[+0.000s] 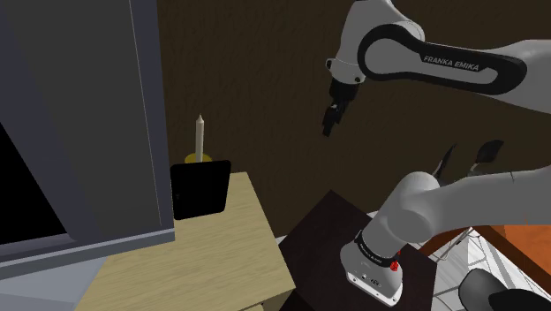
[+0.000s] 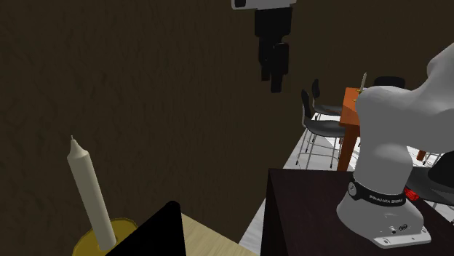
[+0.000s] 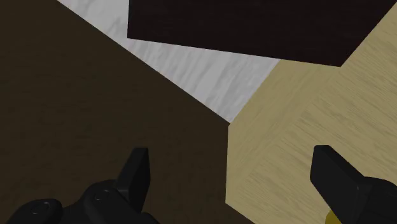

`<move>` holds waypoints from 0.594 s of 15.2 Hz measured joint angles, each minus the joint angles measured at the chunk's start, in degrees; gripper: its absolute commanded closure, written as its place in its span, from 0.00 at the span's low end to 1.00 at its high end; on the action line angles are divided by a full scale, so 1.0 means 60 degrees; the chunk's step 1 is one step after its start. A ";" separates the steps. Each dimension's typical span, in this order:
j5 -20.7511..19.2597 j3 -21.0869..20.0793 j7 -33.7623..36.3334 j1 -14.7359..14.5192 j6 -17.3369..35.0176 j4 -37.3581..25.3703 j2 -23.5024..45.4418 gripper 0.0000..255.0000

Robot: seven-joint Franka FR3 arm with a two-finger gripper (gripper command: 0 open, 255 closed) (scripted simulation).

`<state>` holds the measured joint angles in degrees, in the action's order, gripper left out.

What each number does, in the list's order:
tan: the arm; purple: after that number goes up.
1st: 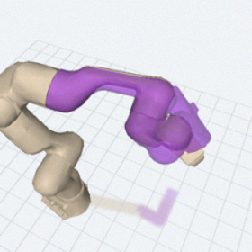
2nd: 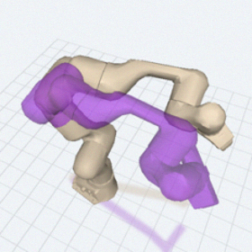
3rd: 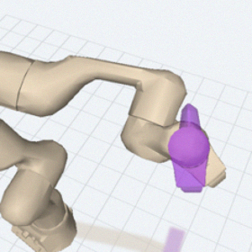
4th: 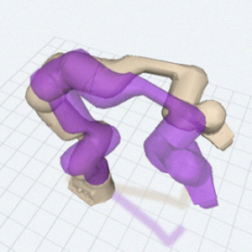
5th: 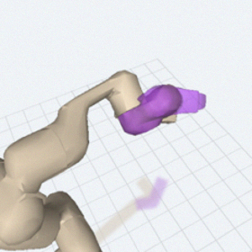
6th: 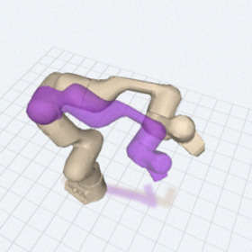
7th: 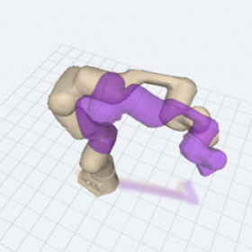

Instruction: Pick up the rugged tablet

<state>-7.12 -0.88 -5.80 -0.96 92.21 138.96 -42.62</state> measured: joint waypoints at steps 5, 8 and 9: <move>0.0121 0.0003 -0.0587 -0.0395 0.0791 -0.0191 0.0893 0.00; 0.0252 -0.0025 -0.1175 -0.0775 0.1513 -0.0385 0.1710 0.00; 0.0315 -0.0060 -0.1356 -0.0913 0.1720 -0.0465 0.1965 0.00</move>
<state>-5.23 -1.24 -13.94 -6.44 102.53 136.17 -30.83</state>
